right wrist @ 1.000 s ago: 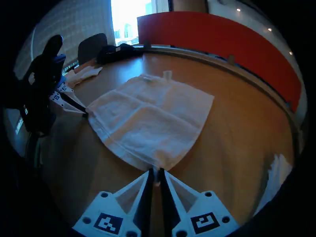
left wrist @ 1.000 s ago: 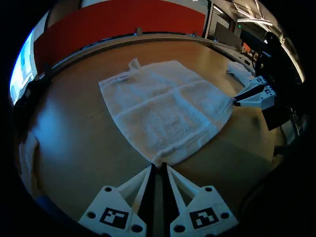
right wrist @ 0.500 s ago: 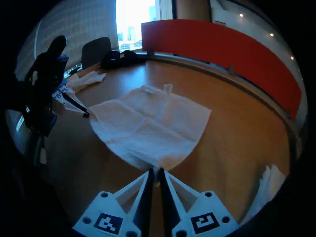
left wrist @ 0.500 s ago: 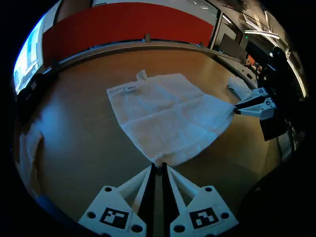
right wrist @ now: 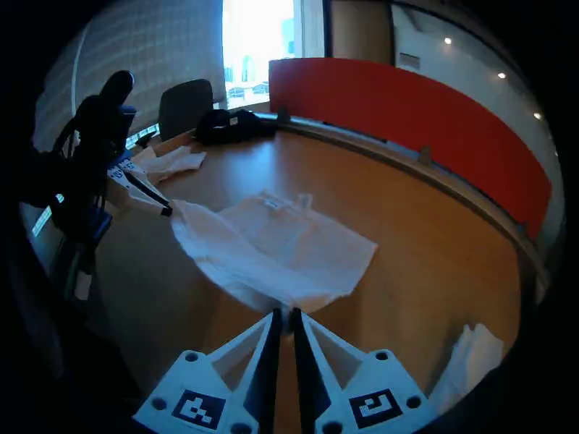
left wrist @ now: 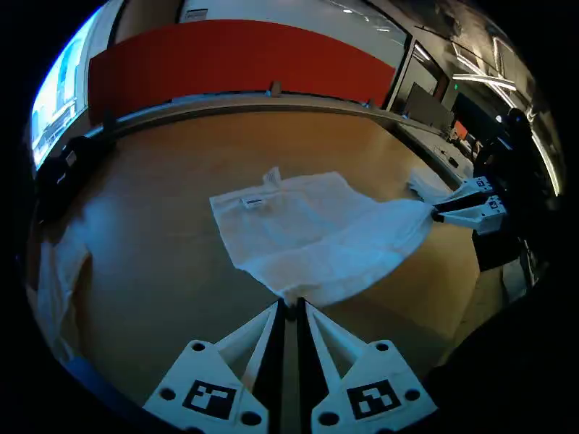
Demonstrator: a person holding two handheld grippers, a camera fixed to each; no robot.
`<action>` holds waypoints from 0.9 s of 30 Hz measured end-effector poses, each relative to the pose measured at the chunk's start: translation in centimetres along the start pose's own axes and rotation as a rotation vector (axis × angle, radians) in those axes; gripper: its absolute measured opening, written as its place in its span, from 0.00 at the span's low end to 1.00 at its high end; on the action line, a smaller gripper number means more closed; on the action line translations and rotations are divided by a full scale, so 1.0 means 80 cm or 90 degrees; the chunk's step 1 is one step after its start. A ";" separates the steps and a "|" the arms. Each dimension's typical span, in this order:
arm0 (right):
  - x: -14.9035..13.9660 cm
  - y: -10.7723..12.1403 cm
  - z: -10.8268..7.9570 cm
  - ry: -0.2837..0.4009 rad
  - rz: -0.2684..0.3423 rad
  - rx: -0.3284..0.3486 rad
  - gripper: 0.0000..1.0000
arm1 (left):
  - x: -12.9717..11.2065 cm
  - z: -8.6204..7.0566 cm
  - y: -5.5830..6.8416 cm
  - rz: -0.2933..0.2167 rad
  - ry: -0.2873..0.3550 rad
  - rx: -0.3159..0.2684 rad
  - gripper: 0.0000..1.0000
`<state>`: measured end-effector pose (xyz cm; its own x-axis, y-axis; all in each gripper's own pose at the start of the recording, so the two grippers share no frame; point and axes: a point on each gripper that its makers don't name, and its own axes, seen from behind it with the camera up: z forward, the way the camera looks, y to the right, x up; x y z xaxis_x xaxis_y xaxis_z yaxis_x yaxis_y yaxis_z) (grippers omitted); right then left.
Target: Fold towel
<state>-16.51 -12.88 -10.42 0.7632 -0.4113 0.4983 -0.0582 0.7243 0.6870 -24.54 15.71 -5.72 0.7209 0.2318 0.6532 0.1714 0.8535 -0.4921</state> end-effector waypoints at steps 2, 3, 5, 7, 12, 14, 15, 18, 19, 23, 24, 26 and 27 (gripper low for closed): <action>0.005 -0.002 -0.007 0.002 -0.003 0.000 0.12 | 0.004 -0.005 0.002 0.001 0.002 -0.002 0.11; 0.007 -0.002 -0.011 0.003 -0.004 0.001 0.12 | 0.006 -0.008 0.003 0.002 0.002 -0.003 0.11; 0.009 -0.004 -0.016 0.002 -0.008 0.002 0.12 | 0.010 -0.013 0.006 0.002 0.003 -0.006 0.11; 0.010 -0.006 -0.022 0.001 -0.011 0.004 0.12 | 0.012 -0.018 0.008 0.003 0.004 -0.009 0.11; 0.014 -0.011 -0.034 0.000 -0.010 0.009 0.12 | 0.014 -0.030 0.016 0.003 0.003 -0.016 0.11; 0.015 -0.012 -0.038 0.001 -0.006 0.010 0.12 | 0.013 -0.035 0.019 0.003 0.001 -0.017 0.11; 0.016 -0.013 -0.040 0.001 -0.004 0.010 0.12 | 0.012 -0.037 0.020 0.002 0.000 -0.018 0.11; 0.018 -0.014 -0.045 0.002 0.001 0.011 0.12 | 0.009 -0.043 0.026 -0.003 -0.002 -0.021 0.11; 0.018 -0.015 -0.046 0.002 0.002 0.011 0.12 | 0.008 -0.044 0.028 -0.006 -0.002 -0.022 0.11; 0.018 -0.016 -0.046 0.001 0.002 0.011 0.12 | 0.004 -0.045 0.031 -0.016 -0.003 -0.023 0.11; 0.017 -0.016 -0.046 0.001 0.001 0.011 0.12 | 0.003 -0.045 0.031 -0.018 -0.003 -0.023 0.11; 0.018 -0.015 -0.045 0.000 -0.001 0.010 0.12 | 0.003 -0.044 0.030 -0.022 -0.001 -0.022 0.11; 0.018 -0.014 -0.044 -0.001 -0.002 0.010 0.12 | 0.004 -0.043 0.030 -0.024 0.000 -0.022 0.11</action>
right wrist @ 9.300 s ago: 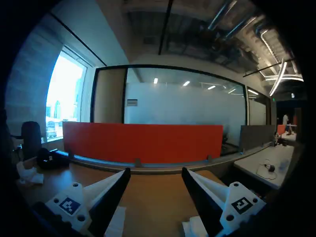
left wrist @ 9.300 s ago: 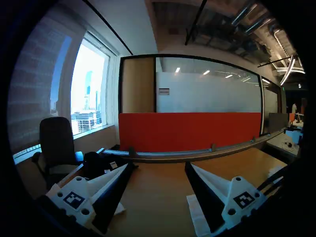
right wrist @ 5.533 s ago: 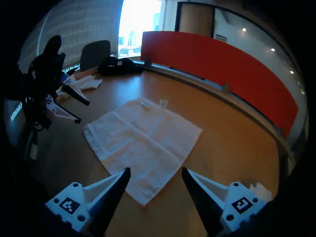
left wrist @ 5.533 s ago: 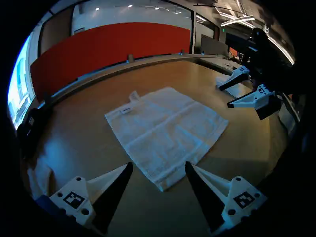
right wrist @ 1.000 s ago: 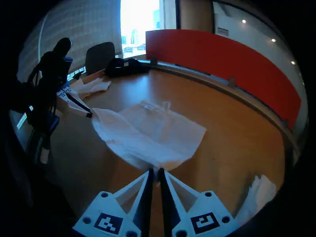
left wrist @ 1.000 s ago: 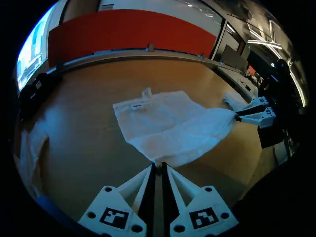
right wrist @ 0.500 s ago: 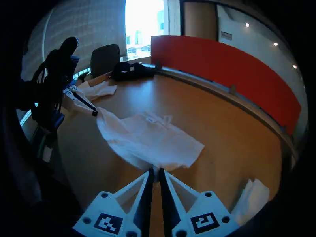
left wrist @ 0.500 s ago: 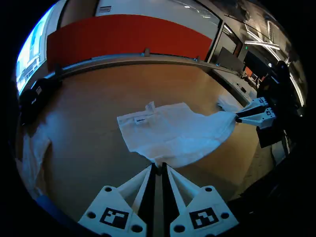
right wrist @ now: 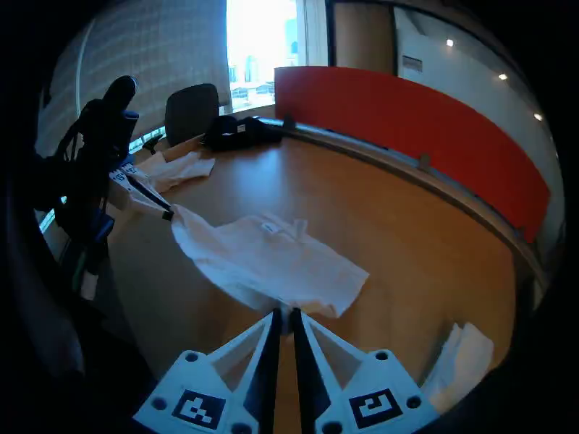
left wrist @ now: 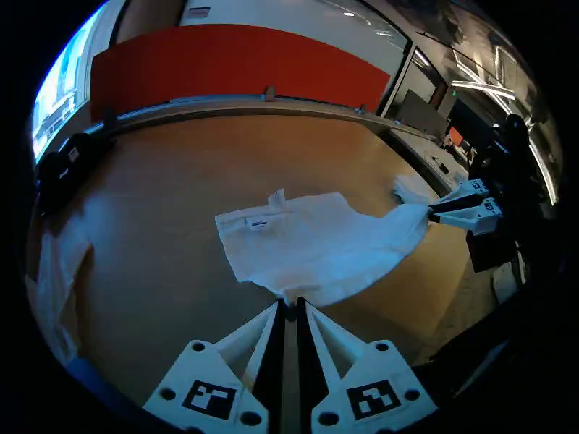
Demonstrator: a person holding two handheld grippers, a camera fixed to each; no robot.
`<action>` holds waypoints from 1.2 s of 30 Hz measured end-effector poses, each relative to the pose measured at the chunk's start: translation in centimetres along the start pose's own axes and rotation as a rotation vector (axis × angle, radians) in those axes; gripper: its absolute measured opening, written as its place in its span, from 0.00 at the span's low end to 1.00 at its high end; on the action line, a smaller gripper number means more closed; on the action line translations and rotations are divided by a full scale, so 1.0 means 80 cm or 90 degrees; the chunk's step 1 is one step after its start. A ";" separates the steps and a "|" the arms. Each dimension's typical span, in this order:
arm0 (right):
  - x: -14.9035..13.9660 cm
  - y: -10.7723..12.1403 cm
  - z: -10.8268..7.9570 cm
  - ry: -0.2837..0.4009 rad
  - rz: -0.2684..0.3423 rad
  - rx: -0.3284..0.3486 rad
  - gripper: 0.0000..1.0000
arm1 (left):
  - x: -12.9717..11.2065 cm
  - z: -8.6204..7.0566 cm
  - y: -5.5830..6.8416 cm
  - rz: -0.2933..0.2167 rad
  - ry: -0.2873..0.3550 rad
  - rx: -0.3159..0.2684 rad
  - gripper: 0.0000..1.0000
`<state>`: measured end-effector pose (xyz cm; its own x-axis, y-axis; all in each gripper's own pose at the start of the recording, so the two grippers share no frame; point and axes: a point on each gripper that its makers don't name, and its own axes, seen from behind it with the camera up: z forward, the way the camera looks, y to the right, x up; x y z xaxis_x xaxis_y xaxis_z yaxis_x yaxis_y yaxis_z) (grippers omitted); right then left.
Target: Fold towel
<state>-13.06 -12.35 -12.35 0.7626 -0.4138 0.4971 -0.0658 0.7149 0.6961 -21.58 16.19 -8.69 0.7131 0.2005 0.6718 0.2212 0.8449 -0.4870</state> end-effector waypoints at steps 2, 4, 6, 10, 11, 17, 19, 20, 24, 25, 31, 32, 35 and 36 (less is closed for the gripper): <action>0.002 0.002 0.002 0.001 -0.001 -0.001 0.12 | 0.004 0.002 -0.003 -0.002 0.004 0.002 0.11; 0.005 0.005 0.005 0.001 -0.002 -0.002 0.12 | 0.009 0.004 -0.006 -0.004 0.008 0.005 0.11; 0.007 0.009 0.008 0.000 -0.003 -0.004 0.12 | 0.014 0.007 -0.009 -0.006 0.013 0.008 0.11; 0.010 0.022 0.019 -0.003 -0.008 -0.011 0.12 | 0.025 0.016 -0.016 -0.011 0.021 0.012 0.11; 0.011 0.025 0.022 -0.004 -0.010 -0.013 0.12 | 0.028 0.019 -0.017 -0.012 0.023 0.014 0.11; 0.013 0.046 0.040 -0.012 -0.013 -0.024 0.12 | 0.041 0.040 -0.028 -0.021 0.030 0.022 0.11; 0.014 0.053 0.048 -0.015 -0.011 -0.027 0.12 | 0.045 0.048 -0.033 -0.023 0.030 0.026 0.11; 0.014 0.056 0.051 -0.016 -0.010 -0.027 0.12 | 0.046 0.052 -0.035 -0.024 0.029 0.028 0.11; 0.012 0.068 0.066 -0.024 -0.005 -0.030 0.12 | 0.051 0.068 -0.046 -0.029 0.026 0.034 0.11; 0.011 0.070 0.070 -0.027 -0.003 -0.031 0.12 | 0.052 0.072 -0.048 -0.030 0.024 0.036 0.11; 0.001 0.082 0.090 -0.041 0.009 -0.034 0.12 | 0.053 0.094 -0.060 -0.042 0.014 0.041 0.11; -0.001 0.083 0.092 -0.043 0.011 -0.034 0.12 | 0.052 0.097 -0.062 -0.043 0.012 0.041 0.11; -0.005 0.087 0.100 -0.048 0.019 -0.034 0.12 | 0.048 0.106 -0.065 -0.045 0.004 0.042 0.11; -0.006 0.088 0.102 -0.049 0.021 -0.033 0.12 | 0.047 0.109 -0.066 -0.046 0.002 0.043 0.11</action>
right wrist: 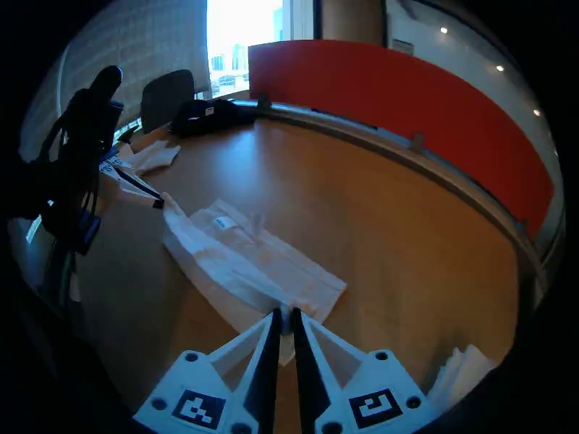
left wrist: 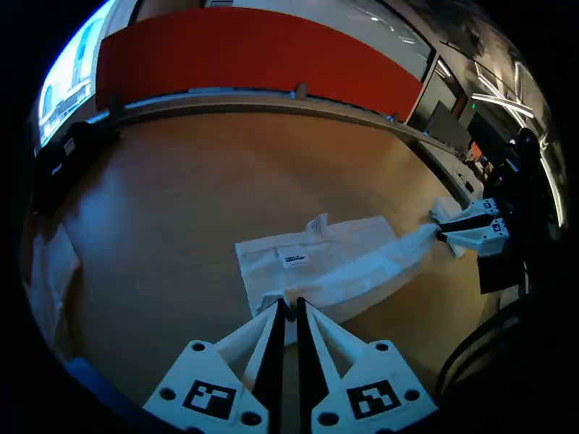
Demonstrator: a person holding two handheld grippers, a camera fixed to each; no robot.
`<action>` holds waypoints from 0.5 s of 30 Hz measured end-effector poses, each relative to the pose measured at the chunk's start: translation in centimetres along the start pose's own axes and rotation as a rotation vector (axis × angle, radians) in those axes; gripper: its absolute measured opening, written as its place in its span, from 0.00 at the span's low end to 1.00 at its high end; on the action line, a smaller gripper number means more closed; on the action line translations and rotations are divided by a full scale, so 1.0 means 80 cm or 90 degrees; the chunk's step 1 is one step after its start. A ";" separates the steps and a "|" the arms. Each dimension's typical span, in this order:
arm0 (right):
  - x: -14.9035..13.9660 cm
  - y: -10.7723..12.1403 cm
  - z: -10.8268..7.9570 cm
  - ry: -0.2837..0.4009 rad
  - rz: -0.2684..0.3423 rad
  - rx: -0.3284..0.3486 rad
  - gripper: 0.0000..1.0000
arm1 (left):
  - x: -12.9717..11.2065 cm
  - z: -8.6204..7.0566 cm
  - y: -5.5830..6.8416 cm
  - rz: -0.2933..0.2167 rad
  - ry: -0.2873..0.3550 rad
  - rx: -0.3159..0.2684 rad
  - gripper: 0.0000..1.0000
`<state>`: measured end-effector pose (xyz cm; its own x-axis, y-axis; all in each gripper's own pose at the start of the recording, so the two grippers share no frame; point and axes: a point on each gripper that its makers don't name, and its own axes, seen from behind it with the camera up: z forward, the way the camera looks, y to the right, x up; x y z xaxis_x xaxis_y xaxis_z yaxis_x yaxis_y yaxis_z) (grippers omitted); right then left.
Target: Fold towel
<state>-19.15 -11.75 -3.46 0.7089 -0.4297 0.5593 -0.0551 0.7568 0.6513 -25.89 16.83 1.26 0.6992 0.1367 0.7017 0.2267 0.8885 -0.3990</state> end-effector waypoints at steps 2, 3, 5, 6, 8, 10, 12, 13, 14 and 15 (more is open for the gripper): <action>-0.002 0.002 0.006 -0.003 0.003 0.001 0.12 | -0.001 0.006 -0.002 0.000 -0.002 0.002 0.11; -0.003 0.003 0.008 -0.005 0.005 0.002 0.12 | -0.001 0.008 -0.004 0.000 -0.003 0.003 0.11; -0.005 0.006 0.015 -0.009 0.008 0.002 0.12 | -0.002 0.015 -0.006 -0.005 -0.006 0.004 0.11; -0.006 0.007 0.018 -0.011 0.009 0.002 0.12 | -0.002 0.018 -0.008 -0.007 -0.007 0.005 0.11; -0.009 0.008 0.026 -0.016 0.016 0.002 0.12 | -0.002 0.026 -0.012 -0.015 -0.009 0.007 0.11; -0.012 0.010 0.034 -0.021 0.023 0.002 0.12 | -0.002 0.034 -0.016 -0.023 -0.011 0.008 0.11; -0.016 0.012 0.042 -0.026 0.029 0.003 0.12 | -0.002 0.042 -0.019 -0.031 -0.013 0.009 0.11; -0.018 0.012 0.046 -0.029 0.032 0.003 0.12 | -0.003 0.046 -0.020 -0.035 -0.014 0.010 0.11; -0.020 0.013 0.049 -0.031 0.035 0.004 0.12 | -0.003 0.049 -0.022 -0.038 -0.015 0.012 0.11; -0.022 0.013 0.052 -0.034 0.039 0.004 0.12 | -0.003 0.052 -0.023 -0.041 -0.017 0.013 0.11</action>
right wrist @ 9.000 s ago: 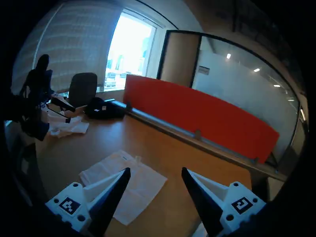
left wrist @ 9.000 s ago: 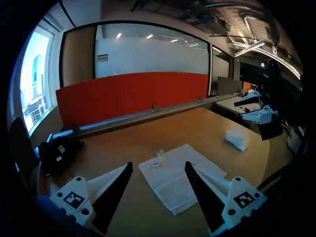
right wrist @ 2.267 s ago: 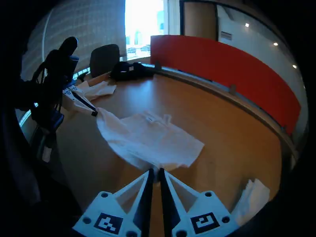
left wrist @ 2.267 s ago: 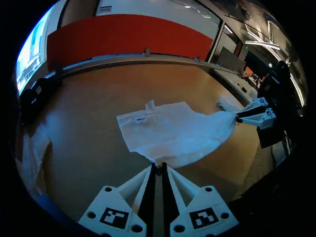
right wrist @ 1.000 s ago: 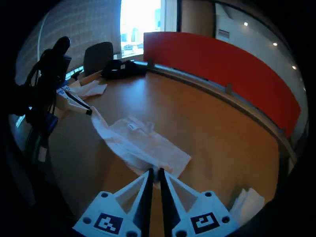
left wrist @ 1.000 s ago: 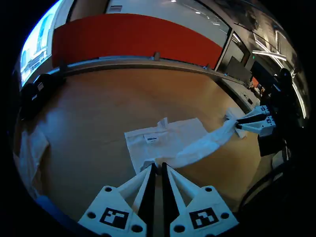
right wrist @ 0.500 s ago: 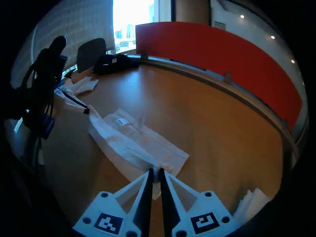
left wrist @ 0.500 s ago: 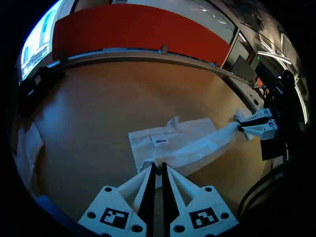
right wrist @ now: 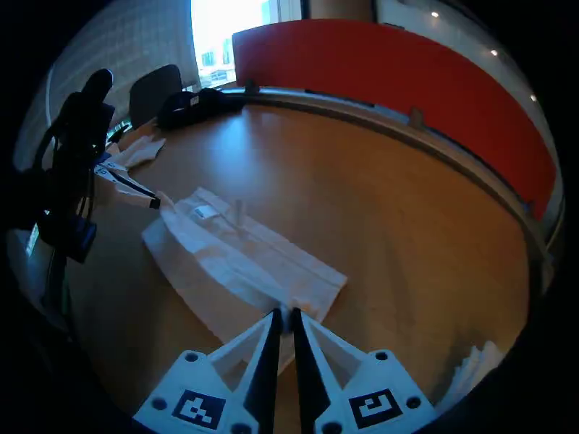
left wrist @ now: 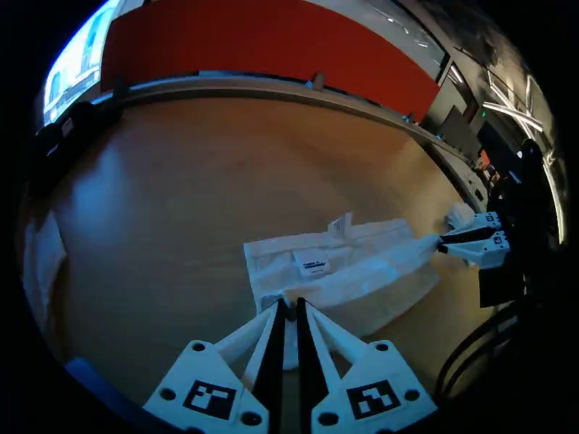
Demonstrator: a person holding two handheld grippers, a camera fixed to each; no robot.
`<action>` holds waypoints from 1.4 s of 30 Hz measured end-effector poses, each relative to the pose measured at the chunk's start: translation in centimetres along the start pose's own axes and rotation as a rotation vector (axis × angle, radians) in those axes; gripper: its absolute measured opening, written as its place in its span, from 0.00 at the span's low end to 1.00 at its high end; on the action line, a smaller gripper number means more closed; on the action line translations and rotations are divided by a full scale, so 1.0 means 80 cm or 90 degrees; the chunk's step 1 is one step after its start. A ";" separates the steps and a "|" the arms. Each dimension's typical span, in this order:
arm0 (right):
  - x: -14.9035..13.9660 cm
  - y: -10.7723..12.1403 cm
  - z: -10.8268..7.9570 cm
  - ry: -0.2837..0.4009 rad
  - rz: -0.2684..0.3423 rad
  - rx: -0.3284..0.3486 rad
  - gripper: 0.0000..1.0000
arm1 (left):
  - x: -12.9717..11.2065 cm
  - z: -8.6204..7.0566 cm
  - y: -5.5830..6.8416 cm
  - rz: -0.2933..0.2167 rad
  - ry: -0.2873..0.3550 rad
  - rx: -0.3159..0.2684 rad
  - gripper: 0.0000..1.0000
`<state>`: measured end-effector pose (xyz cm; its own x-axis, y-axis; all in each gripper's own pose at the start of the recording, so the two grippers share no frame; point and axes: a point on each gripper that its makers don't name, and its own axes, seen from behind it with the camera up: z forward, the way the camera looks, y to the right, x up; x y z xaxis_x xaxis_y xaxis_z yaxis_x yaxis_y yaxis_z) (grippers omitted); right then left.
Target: Fold towel
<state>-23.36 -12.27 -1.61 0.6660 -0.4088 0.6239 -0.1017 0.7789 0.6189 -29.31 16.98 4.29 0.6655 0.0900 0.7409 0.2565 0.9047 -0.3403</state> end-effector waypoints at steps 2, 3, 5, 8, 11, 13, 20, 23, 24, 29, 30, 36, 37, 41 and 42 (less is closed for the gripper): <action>-0.002 -0.001 0.006 -0.002 0.006 0.004 0.12 | -0.001 0.006 -0.004 -0.004 -0.005 0.006 0.11; -0.003 -0.001 0.009 -0.003 0.009 0.005 0.13 | -0.001 0.008 -0.005 -0.006 -0.007 0.009 0.11; -0.002 0.002 0.013 -0.004 0.015 0.001 0.13 | -0.002 0.013 -0.007 -0.006 -0.009 0.012 0.11; -0.002 0.006 0.018 -0.002 0.020 -0.004 0.15 | 0.000 0.017 -0.009 -0.005 -0.009 0.016 0.11; -0.002 0.010 0.022 -0.002 0.021 -0.010 0.16 | 0.004 0.020 -0.012 -0.005 -0.006 0.022 0.11; -0.001 0.012 0.025 -0.002 0.018 -0.014 0.18 | 0.006 0.022 -0.013 -0.005 -0.005 0.025 0.11; 0.005 0.026 0.031 0.002 0.006 -0.036 0.33 | 0.015 0.026 -0.018 -0.005 0.002 0.037 0.26; 0.007 0.033 0.033 0.002 0.002 -0.047 0.43 | 0.018 0.026 -0.020 -0.005 0.006 0.041 0.32; 0.008 0.035 0.033 0.003 0.001 -0.050 0.46 | 0.020 0.025 -0.021 -0.005 0.007 0.043 0.34; 0.013 0.041 0.031 0.012 -0.001 -0.060 0.58 | 0.027 0.021 -0.026 0.001 0.018 0.052 0.45; 0.014 0.042 0.030 0.013 0.000 -0.061 0.60 | 0.029 0.020 -0.027 0.003 0.020 0.053 0.45; 0.023 0.047 0.021 0.031 0.005 -0.068 0.73 | 0.032 0.011 -0.032 0.003 0.028 0.060 0.64; 0.025 0.048 0.020 0.034 0.006 -0.071 0.81 | 0.031 0.010 -0.033 0.003 0.028 0.061 0.67; 0.028 0.051 0.015 0.042 0.010 -0.075 1.00 | 0.029 0.007 -0.034 0.003 0.028 0.063 0.81; 0.029 0.052 0.014 0.043 0.010 -0.076 1.00 | 0.029 0.006 -0.034 0.003 0.028 0.063 0.83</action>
<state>-23.09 -10.54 2.93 0.7141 -0.3657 0.5969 -0.0271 0.8376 0.5456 -28.85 14.95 7.20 0.6972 0.0773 0.7127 0.1849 0.9412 -0.2829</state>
